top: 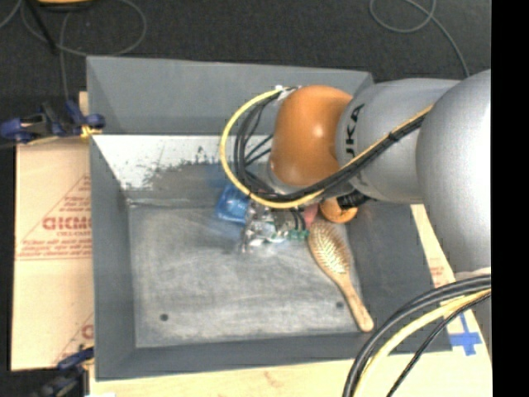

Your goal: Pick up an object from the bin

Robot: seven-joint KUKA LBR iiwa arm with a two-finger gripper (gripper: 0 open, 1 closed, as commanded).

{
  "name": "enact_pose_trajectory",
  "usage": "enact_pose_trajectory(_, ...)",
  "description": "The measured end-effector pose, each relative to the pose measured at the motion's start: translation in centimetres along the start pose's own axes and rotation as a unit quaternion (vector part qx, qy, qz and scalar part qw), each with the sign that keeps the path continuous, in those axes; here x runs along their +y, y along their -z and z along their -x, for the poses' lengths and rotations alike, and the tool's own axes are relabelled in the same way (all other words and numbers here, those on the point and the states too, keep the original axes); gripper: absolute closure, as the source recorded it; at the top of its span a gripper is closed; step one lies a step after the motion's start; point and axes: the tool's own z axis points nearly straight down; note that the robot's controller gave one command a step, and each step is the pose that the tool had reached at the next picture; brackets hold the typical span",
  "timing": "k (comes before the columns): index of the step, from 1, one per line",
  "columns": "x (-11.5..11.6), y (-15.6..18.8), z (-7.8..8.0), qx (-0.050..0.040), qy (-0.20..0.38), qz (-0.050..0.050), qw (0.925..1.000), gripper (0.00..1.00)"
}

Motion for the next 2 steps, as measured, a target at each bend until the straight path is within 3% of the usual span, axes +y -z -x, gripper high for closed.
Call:
enact_pose_trajectory(1, -0.5, -1.8, 0.8, -0.0001, -0.002, 0.0, 1.0, 1.0)
enact_pose_trajectory(2, -0.1, -3.3, -0.3, 0.0011, -0.021, 0.0, 0.9998, 1.0)
